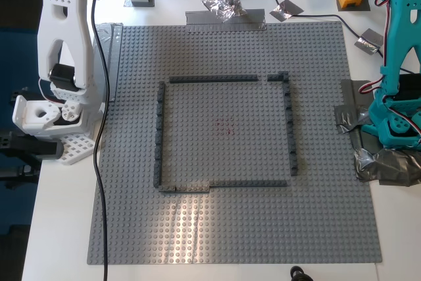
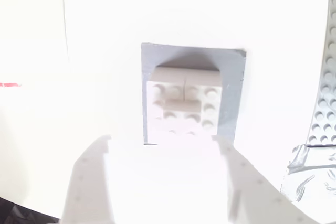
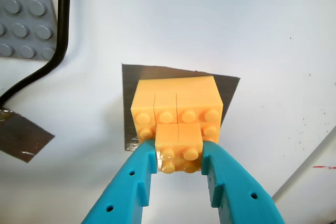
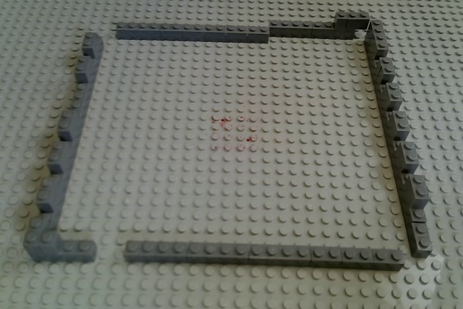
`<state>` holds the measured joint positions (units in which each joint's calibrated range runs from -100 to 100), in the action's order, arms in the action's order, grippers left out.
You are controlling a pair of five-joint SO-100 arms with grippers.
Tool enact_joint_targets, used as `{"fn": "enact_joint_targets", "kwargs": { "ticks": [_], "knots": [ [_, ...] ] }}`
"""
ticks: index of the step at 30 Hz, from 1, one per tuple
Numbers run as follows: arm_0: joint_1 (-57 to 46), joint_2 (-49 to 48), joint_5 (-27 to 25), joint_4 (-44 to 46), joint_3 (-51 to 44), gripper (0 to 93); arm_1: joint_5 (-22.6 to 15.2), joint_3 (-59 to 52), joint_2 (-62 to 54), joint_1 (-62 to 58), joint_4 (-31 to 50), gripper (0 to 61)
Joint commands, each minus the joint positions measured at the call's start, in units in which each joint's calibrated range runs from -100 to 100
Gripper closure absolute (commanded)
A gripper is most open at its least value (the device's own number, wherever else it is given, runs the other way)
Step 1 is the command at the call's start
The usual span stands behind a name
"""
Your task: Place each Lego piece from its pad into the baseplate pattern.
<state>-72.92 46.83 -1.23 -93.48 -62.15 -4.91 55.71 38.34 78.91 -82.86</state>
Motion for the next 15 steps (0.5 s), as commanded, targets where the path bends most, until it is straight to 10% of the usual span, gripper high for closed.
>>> {"fn": "enact_joint_targets", "kwargs": {
  "ticks": [1, 15],
  "knots": [
    [0.92, -3.83, -0.31, -0.09, -0.65, 92.7, 0.25, -1.48, -2.46, 0.56, 1.17, 38.2],
    [7.96, -24.60, -0.36, -0.58, 16.41, 92.7, 0.05, -4.55, -2.29, 0.27, 4.51, 39.0]
  ]
}}
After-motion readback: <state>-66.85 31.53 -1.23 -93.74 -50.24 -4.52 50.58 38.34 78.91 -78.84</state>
